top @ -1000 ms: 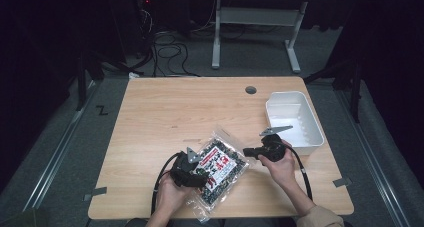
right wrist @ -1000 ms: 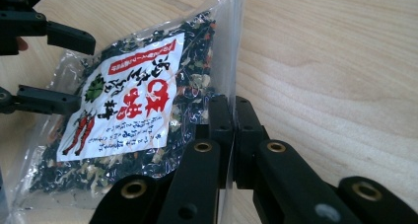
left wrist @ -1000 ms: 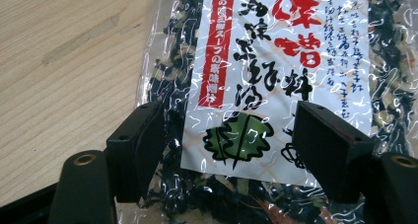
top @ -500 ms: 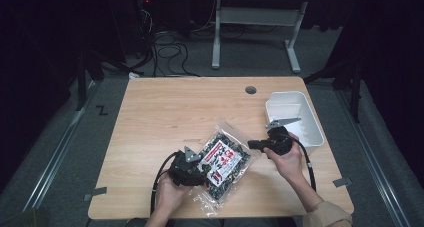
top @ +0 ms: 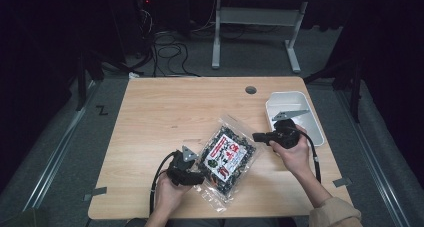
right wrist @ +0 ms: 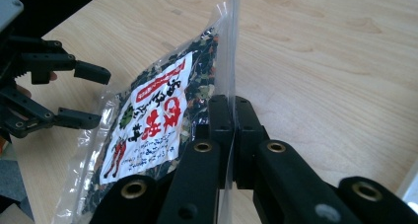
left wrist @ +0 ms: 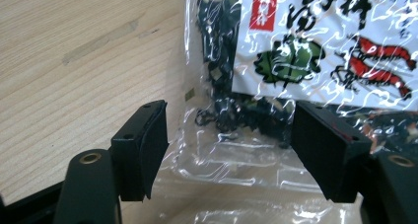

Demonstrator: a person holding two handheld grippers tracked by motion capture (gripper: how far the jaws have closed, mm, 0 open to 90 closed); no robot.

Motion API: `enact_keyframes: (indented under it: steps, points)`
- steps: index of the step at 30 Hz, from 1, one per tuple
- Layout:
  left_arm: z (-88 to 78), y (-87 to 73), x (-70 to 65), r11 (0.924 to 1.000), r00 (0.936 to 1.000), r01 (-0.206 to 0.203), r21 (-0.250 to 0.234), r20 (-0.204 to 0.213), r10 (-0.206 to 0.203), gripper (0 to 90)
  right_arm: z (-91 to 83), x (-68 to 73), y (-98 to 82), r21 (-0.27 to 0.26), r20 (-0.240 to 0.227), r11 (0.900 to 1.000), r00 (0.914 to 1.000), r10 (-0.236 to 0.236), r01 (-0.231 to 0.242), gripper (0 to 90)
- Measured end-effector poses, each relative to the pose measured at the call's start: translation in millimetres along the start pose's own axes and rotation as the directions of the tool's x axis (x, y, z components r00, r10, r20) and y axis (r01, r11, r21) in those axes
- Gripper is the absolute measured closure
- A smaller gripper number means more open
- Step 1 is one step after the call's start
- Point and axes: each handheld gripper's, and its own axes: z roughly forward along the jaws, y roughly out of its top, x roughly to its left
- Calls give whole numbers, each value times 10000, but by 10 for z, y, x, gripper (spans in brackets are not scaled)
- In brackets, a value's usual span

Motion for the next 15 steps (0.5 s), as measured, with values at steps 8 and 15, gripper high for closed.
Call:
enact_keyframes:
  steps: [8,15]
  points:
    - [-7,-6,8,9999,10000,74,-71,-12,-74,308,-123,34,138,-105,124,9996,9995,-275,276,900]
    - [-10,-6,20,9999,9999,159,-66,-66,-160,312,-202,77,279,-180,186,9990,9990,-411,414,900]
